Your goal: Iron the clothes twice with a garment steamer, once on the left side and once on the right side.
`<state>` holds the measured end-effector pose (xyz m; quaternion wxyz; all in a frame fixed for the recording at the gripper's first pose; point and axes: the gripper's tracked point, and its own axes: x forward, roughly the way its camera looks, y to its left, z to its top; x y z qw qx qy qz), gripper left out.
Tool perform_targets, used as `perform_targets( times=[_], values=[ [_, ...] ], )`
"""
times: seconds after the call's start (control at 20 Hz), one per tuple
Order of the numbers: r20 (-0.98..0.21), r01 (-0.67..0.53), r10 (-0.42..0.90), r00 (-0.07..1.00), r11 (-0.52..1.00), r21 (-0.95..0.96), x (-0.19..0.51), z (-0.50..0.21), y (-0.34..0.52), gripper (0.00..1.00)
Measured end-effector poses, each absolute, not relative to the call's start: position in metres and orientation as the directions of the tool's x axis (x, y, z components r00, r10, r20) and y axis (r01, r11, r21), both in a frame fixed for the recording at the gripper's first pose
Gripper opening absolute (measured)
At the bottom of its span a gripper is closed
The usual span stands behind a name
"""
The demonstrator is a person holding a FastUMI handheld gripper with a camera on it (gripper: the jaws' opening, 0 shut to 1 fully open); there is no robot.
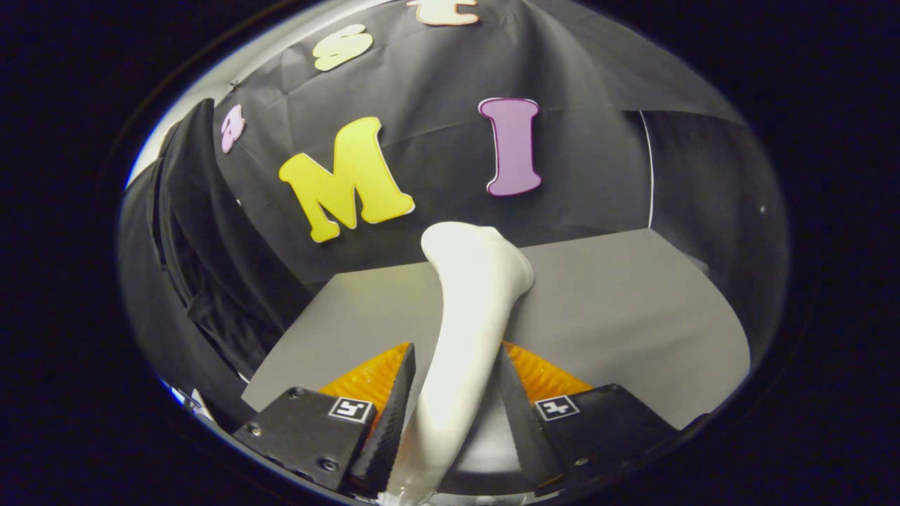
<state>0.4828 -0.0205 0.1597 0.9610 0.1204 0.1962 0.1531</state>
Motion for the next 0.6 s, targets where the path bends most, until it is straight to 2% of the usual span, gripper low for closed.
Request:
perform_targets(
  times=[0.1,0.4,0.6],
  values=[
    [-0.340,-0.237,0.334,0.879,0.925,0.297,0.483,0.161,-0.020,0.59],
    [-0.284,-0.239,0.337,0.898,0.914,0.328,0.475,0.180,-0.016,0.51],
    [-0.228,-0.276,0.359,0.905,0.904,0.326,0.455,0.200,-0.004,0.40]
  ],
)
